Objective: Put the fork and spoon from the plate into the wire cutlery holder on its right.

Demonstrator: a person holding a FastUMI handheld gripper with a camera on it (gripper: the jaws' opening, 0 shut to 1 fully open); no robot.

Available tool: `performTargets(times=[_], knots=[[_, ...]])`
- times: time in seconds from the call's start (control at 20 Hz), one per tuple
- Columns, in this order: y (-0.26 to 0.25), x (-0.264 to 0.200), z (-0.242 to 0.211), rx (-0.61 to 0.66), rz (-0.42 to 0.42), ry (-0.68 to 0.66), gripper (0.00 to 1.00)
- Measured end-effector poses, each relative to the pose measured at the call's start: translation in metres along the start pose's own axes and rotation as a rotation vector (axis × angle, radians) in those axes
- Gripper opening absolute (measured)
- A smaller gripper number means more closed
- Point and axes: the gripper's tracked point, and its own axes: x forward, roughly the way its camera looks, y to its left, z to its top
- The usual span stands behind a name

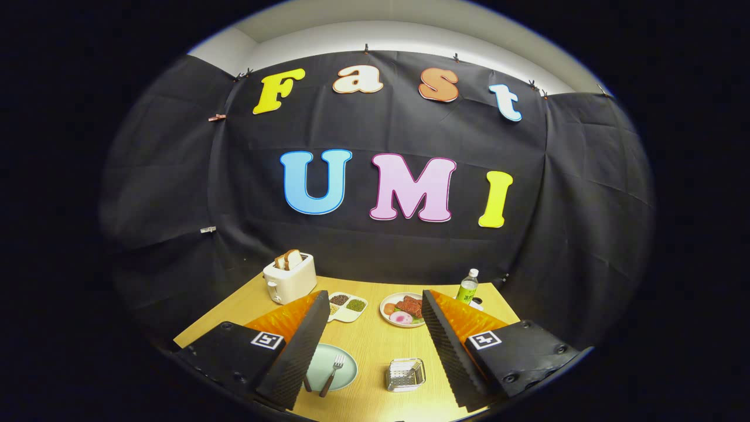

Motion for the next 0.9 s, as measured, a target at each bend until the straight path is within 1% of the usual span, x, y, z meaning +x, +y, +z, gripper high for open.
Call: performTargets(times=[0.25, 0.35, 0.45, 0.55, 0.75, 0.9], knots=[[0.004, 0.003, -0.004, 0.006, 0.008, 0.008, 0.98], [0.016, 0.009, -0.018, 0.018, 0.045, 0.054, 0.98], [0.034, 0.013, -0.053, 0.031, 0.092, 0.17, 0.98], [0.049, 0.019, -0.094, 0.016, 0.122, 0.293, 0.99], [0.08, 0.035, -0.159, -0.019, 0.176, 0.442, 0.99], [0.093, 0.044, -0.213, -0.014, 0.191, 0.566, 0.99]])
